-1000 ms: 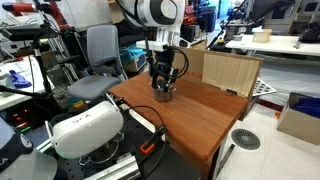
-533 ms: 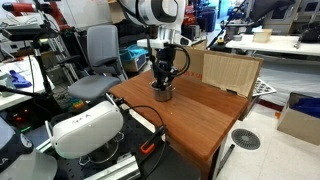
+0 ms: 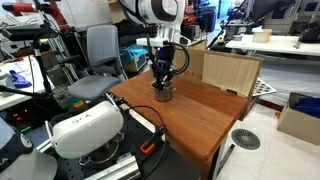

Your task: Pick up the marker from the cup and put it on the table

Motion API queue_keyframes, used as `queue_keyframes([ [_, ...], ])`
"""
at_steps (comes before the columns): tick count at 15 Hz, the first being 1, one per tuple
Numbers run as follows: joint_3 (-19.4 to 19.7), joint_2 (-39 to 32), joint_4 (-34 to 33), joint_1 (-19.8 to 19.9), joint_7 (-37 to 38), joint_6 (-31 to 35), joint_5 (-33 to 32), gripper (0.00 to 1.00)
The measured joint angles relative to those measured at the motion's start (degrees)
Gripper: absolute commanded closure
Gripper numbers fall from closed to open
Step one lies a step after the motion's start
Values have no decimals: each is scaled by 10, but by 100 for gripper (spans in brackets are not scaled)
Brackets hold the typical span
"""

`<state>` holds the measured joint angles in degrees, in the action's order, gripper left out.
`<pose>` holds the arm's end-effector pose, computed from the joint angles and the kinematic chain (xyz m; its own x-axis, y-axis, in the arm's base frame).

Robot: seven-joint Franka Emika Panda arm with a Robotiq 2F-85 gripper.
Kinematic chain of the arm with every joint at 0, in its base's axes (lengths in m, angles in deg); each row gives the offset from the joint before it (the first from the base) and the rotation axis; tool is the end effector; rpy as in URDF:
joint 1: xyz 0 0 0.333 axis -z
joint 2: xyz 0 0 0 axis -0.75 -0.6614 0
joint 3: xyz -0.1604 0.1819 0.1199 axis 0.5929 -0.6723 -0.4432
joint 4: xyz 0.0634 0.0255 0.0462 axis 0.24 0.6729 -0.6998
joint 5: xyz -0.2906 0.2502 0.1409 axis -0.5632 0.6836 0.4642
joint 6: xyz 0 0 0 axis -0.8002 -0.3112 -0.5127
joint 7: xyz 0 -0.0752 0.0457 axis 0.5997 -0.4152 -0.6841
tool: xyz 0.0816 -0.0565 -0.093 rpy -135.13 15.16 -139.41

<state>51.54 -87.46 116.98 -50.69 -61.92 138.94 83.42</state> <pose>0.5165 0.0113 0.1180 0.9146 -0.0129 -0.4043 0.0198 -0.9969 0.0766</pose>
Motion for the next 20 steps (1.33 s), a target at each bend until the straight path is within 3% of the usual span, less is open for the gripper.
queue_keyframes([
  [9, -2, 63, 3, 0, -6, -1, 6, 95],
  [20, 12, 244, 66, 15, -43, 19, 10, 95],
])
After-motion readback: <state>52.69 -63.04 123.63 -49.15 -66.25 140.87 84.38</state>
